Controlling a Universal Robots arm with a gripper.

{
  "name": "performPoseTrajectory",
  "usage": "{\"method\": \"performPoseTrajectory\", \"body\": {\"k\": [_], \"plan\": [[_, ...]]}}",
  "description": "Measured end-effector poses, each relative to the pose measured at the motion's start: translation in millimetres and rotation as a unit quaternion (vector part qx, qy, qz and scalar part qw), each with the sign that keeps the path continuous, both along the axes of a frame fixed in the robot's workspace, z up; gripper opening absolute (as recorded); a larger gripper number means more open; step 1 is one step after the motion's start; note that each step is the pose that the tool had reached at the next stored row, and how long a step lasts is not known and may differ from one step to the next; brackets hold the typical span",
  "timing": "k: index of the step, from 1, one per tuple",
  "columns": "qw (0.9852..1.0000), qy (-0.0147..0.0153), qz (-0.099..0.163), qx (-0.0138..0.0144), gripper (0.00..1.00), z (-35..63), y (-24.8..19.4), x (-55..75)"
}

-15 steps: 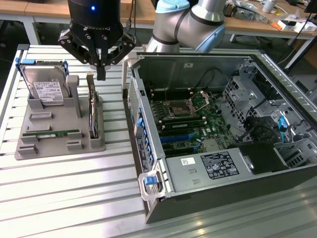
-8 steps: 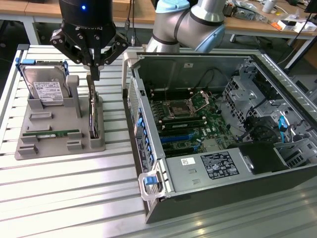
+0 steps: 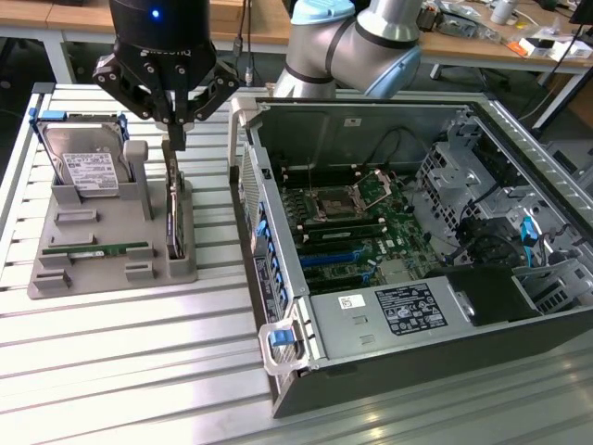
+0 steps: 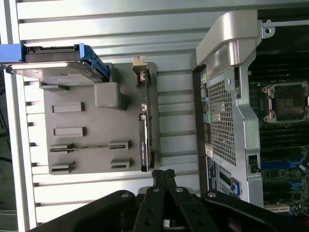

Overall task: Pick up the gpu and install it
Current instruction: 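Reach for the gpu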

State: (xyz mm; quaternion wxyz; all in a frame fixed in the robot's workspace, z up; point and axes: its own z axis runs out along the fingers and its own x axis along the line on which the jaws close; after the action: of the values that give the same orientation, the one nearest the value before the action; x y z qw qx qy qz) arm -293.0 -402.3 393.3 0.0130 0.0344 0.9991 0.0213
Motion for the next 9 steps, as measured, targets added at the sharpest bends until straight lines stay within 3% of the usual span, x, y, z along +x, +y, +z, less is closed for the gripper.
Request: {"method": "performPoseTrajectory", "body": {"k": [6, 9], "plan": [[0.9990, -0.0001, 0.046, 0.0001, 0.11, -0.2, 0.1, 0.1], [0.9990, 0.0000, 0.045, 0.0000, 0.11, -0.6, 7.3, 0.0]]}}
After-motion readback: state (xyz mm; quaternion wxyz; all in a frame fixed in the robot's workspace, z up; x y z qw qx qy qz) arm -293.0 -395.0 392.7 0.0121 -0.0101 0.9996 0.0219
